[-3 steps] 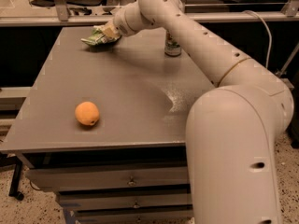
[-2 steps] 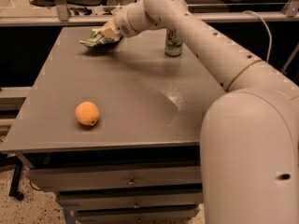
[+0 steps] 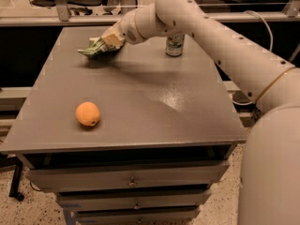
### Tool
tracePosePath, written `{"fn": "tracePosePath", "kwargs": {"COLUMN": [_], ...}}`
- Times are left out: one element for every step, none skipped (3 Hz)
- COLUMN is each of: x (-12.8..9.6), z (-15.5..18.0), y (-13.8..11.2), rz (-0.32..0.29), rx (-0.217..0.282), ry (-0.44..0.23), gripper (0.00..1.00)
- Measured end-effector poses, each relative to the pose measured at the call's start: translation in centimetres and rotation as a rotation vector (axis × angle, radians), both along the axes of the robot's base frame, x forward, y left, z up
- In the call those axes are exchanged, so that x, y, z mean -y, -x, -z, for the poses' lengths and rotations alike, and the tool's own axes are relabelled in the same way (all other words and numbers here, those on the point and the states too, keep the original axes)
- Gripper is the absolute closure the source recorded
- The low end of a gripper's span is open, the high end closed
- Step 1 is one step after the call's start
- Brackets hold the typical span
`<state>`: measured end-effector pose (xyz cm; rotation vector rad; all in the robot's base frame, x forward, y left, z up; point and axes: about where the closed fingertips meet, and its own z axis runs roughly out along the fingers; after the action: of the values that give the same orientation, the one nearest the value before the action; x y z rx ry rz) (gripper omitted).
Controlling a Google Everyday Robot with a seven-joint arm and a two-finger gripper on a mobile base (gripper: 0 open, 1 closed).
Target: Move green jalapeno chip bag near orange
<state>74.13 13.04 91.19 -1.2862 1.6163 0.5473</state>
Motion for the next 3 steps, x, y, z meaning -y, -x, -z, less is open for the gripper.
{"fn": "tracePosePath", "kwargs": {"x": [1.8,3.8,6.4], "z": [-0.4,-0.7,-0.5], "y": [3.3,6.6,9.8], "rz": [-0.006,0.001,0.027], "rx": [-0.029,-0.056,-0.091], "ry": [0.001,0.022,0.059], "gripper": [1.00,1.00,1.00]}}
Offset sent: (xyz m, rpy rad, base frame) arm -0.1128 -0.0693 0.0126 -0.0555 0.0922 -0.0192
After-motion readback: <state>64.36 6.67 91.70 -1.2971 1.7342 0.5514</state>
